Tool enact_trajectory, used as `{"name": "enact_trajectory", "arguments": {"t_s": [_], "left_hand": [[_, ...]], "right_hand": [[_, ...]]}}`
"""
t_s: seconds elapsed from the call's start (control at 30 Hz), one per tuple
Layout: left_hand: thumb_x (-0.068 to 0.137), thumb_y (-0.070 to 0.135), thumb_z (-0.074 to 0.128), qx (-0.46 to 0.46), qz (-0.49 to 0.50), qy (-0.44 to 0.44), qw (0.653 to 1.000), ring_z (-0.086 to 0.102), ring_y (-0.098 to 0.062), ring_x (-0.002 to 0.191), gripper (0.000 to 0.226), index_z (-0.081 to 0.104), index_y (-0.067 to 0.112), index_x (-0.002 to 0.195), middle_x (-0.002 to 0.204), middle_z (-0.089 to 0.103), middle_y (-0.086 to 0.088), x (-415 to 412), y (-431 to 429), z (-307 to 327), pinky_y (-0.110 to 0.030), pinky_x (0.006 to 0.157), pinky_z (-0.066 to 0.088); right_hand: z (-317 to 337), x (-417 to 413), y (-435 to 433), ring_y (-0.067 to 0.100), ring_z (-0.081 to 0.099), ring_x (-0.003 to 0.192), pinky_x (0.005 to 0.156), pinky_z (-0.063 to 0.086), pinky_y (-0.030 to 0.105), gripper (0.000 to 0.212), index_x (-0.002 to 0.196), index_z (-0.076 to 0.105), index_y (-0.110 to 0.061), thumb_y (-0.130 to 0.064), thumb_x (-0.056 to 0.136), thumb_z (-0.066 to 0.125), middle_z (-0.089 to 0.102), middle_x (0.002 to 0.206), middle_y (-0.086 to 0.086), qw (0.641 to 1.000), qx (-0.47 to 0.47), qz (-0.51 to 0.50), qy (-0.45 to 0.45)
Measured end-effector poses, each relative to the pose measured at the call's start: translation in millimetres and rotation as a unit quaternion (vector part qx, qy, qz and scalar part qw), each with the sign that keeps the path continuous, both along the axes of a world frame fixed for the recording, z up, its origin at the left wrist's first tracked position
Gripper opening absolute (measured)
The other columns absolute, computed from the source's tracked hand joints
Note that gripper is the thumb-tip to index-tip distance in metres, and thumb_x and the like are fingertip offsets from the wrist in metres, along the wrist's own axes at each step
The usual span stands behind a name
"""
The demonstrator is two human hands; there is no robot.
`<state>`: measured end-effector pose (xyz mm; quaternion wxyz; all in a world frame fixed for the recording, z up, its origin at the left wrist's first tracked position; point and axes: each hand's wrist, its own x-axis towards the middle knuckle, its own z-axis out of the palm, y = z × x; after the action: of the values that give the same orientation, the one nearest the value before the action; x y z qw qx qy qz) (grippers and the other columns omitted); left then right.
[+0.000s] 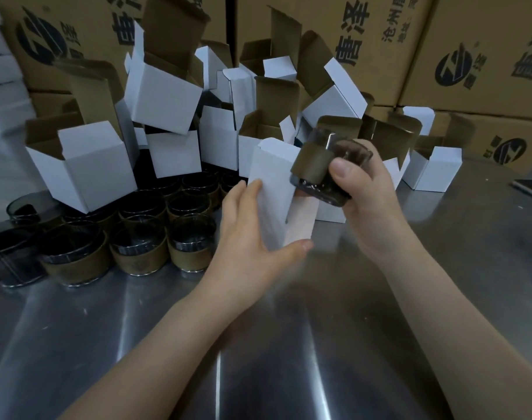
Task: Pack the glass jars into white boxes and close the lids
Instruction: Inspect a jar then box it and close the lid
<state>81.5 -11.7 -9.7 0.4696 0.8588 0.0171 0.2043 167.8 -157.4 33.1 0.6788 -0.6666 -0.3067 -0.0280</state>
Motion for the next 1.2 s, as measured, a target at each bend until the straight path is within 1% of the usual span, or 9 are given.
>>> {"name": "enact_trajectory", "arguments": {"t_s": [0.23,0.33,0.43,0.5,0.57,0.8,0.9,1.03,1.2], "left_hand": [[0.068,0.045,0.080,-0.059,0.003,-0.025,0.998,0.024,0.001,0.135,0.101,0.025,0.031,0.151,0.151,0.025,0.010,4,2,-1,-0.031,0.113,0.031],[0.065,0.047,0.084,-0.093,0.011,-0.048,0.994,0.032,0.010,0.127,0.095,0.033,0.038,0.144,0.143,0.035,0.011,7,5,-1,-0.025,0.106,0.036],[0.057,0.045,0.083,-0.156,0.020,-0.066,0.985,0.043,0.004,0.126,0.098,0.032,0.037,0.141,0.137,0.044,0.017,10,8,-2,-0.030,0.106,0.042],[0.055,0.047,0.080,-0.170,0.020,-0.070,0.983,0.045,0.012,0.120,0.103,0.026,0.038,0.142,0.129,0.046,0.028,10,8,-2,-0.022,0.100,0.043],[0.059,0.039,0.078,-0.162,0.015,-0.074,0.984,0.045,0.018,0.113,0.101,0.020,0.040,0.142,0.120,0.047,0.035,10,8,-2,-0.015,0.091,0.044],[0.072,0.033,0.070,-0.148,-0.002,-0.084,0.985,0.056,0.005,0.110,0.091,0.014,0.048,0.142,0.116,0.057,0.016,8,10,-1,-0.013,0.087,0.047],[0.078,0.033,0.062,-0.146,-0.019,-0.084,0.985,0.058,-0.002,0.114,0.077,0.015,0.054,0.135,0.121,0.061,0.014,7,10,-1,-0.028,0.097,0.046],[0.084,0.029,0.052,-0.128,-0.030,-0.094,0.987,0.060,-0.004,0.110,0.063,0.016,0.043,0.134,0.121,0.062,0.012,5,9,-1,-0.035,0.096,0.049],[0.084,0.022,0.046,-0.113,-0.020,-0.106,0.988,0.057,-0.020,0.112,0.036,0.031,0.032,0.114,0.115,0.055,-0.001,4,7,2,-0.051,0.096,0.049]], "right_hand": [[-2,-12,4,0.005,0.066,0.095,0.075,0.056,0.022,0.045,0.107,0.049,-0.025,-0.040,0.069,0.067,0.063,0.092,-0.024,0.995,-0.028,0.095,-0.022],[0,-14,5,0.025,0.065,0.107,0.085,0.057,0.041,0.056,0.111,0.049,-0.019,-0.039,0.066,0.073,0.064,0.117,0.002,0.992,-0.004,0.125,0.004],[6,-18,7,0.048,0.060,0.114,0.092,0.052,0.059,0.097,0.131,0.040,-0.003,-0.048,0.059,0.087,0.051,0.132,0.034,0.977,0.063,0.186,0.082],[10,-20,7,0.045,0.063,0.110,0.088,0.054,0.057,0.101,0.137,0.036,0.000,-0.048,0.063,0.085,0.056,0.130,0.029,0.962,0.109,0.224,0.114],[12,-20,6,0.042,0.065,0.107,0.089,0.053,0.058,0.087,0.132,0.044,-0.004,-0.046,0.067,0.082,0.061,0.126,0.024,0.952,0.147,0.238,0.123],[14,-22,7,0.038,0.064,0.110,0.097,0.051,0.055,0.095,0.139,0.037,-0.004,-0.037,0.064,0.084,0.055,0.132,0.027,0.964,0.177,0.169,0.106],[11,-22,7,0.034,0.060,0.118,0.097,0.051,0.054,0.069,0.130,0.045,-0.011,-0.036,0.069,0.067,0.058,0.126,0.016,0.979,0.143,0.124,0.072],[9,-21,5,0.024,0.060,0.116,0.095,0.054,0.049,0.049,0.114,0.055,-0.027,-0.038,0.068,0.070,0.061,0.115,-0.003,0.996,0.054,0.070,-0.005],[10,-24,7,-0.001,0.059,0.109,0.083,0.053,0.018,0.050,0.114,0.051,-0.034,-0.040,0.069,0.072,0.059,0.101,-0.034,0.994,-0.023,0.026,-0.099]]}}
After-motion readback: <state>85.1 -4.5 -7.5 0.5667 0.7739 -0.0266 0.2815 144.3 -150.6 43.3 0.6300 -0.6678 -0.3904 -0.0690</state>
